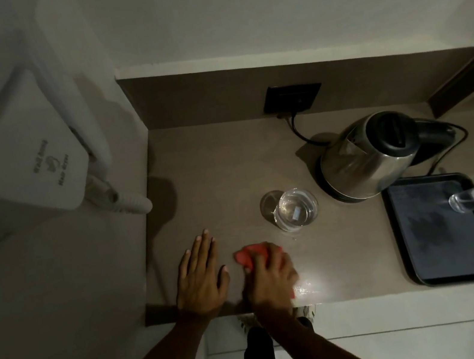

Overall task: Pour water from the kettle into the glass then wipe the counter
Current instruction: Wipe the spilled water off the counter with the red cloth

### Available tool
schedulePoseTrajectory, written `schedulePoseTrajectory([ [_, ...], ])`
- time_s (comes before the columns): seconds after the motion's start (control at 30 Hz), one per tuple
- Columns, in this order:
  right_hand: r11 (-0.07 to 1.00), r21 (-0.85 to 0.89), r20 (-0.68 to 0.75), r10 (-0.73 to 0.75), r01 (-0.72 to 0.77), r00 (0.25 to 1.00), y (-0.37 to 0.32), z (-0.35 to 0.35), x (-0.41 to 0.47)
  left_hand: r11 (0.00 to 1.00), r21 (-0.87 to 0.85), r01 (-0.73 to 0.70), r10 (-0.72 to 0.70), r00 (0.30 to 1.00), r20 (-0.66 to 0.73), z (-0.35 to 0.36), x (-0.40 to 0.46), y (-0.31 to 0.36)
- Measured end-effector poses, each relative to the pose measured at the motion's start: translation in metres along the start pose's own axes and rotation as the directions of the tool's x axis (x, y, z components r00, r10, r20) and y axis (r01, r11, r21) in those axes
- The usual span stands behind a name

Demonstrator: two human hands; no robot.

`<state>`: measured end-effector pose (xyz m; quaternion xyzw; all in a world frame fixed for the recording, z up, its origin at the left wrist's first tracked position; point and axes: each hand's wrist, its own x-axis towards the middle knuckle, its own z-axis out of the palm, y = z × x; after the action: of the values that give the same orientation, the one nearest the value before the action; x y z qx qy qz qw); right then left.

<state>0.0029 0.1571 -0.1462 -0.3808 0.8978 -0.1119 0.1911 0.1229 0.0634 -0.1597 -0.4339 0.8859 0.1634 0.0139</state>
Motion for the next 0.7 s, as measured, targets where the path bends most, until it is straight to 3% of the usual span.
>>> schedulePoseTrajectory([
  [0.13, 0.993, -0.031, -0.017, -0.111, 0.110, 0.994, -0.028, 0.000, 0.027, 1.000, 0.020, 0.007, -0.007, 1.000, 0.000, -0.004, 0.000, 0.000],
  [0.23, 0.941, -0.060, 0.016, -0.332, 0.332, 0.943, 0.017, -0.007, 0.014, 1.000, 0.025, 0.003, -0.003, 1.000, -0.004, -0.003, -0.002, -0.001],
  [0.33, 0.908, -0.126, -0.006, -0.404, 0.400, 0.915, 0.091, -0.022, 0.003, 1.000, 0.014, -0.005, 0.005, 1.000, 0.001, -0.002, 0.000, -0.002],
  [0.5, 0.977, -0.187, -0.194, -0.142, 0.106, 0.971, 0.171, -0.077, 0.057, 1.000, 0.014, 0.002, -0.002, 1.000, 0.014, 0.000, -0.001, -0.003],
  [0.7, 0.987, -0.051, -0.284, 0.135, -0.155, 0.949, 0.139, -0.061, 0.049, 0.999, 0.031, 0.014, -0.014, 1.000, 0.018, -0.003, -0.001, 0.002],
])
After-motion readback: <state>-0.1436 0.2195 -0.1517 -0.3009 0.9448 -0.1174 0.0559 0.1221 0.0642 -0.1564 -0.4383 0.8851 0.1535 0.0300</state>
